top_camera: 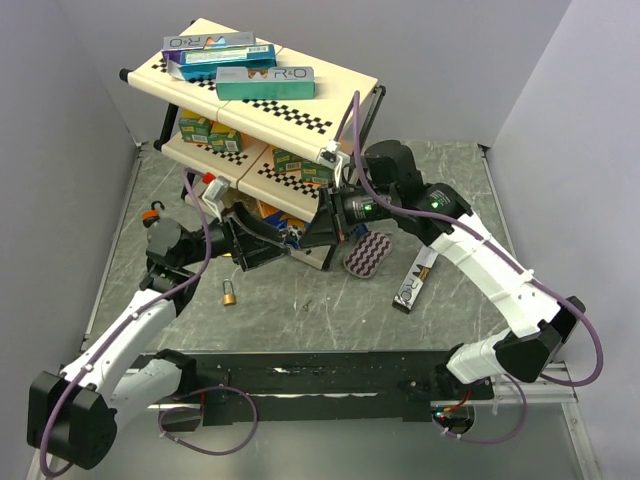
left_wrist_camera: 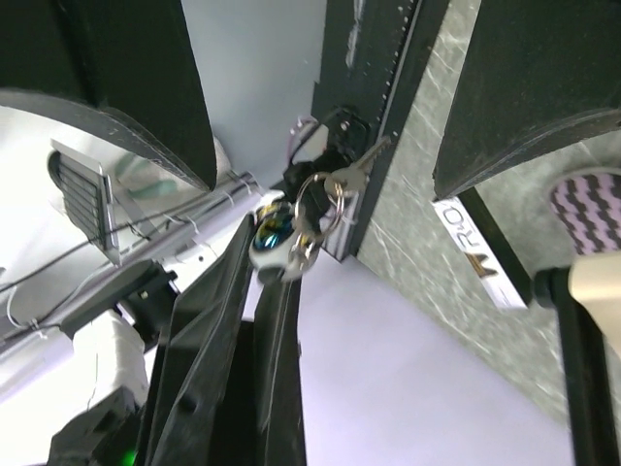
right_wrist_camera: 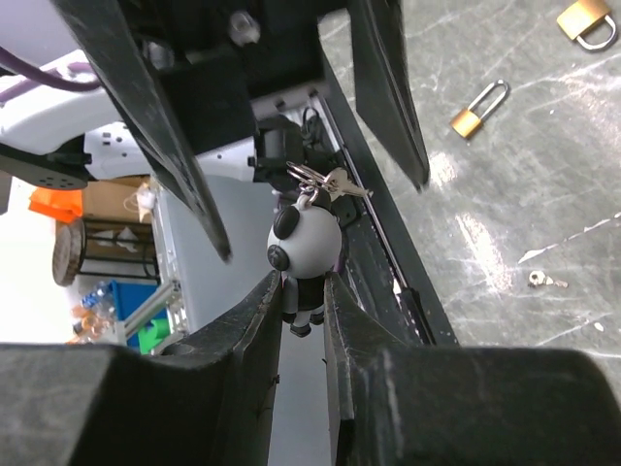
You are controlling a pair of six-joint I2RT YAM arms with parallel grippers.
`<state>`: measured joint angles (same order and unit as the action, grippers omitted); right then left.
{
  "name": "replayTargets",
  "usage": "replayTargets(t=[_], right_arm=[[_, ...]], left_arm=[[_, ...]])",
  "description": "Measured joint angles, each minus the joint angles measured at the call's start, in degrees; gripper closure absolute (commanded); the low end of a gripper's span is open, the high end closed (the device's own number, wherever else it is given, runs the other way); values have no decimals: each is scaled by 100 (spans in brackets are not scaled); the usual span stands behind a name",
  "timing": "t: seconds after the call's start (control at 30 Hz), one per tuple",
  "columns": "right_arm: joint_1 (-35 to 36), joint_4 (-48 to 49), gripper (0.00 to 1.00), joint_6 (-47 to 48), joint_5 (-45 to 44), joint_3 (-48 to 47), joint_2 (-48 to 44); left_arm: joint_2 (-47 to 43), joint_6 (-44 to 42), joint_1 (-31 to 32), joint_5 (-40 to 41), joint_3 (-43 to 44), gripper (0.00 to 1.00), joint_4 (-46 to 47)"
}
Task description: Unlock with the key
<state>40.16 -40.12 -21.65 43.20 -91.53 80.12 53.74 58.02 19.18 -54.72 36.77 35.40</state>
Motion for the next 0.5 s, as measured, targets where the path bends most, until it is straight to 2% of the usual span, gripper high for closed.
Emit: replayTargets(t=[0.07,0.2,0.33,0.4,0.47,0.5], right_arm=[[-35,61,100,-48,0,-9,-9],[-109,177,100,-173,-7,-7,-59],[-203,289,100,-299,-26,39,-138],[-219,328,100,-323,-31,92,-184],[-227,334,100,-345,-31,125,-210],[-234,339,100,-356,-28,138,-216]], left_arm=[[98,0,90,-48,0,7,24],[140,28,168,-101,0,28,59],[138,17,190,-105,0,38,83],[138,17,192,-103,0,39,81],[138,17,192,-103,0,36,81],[138,17,192,-101,0,26,81]])
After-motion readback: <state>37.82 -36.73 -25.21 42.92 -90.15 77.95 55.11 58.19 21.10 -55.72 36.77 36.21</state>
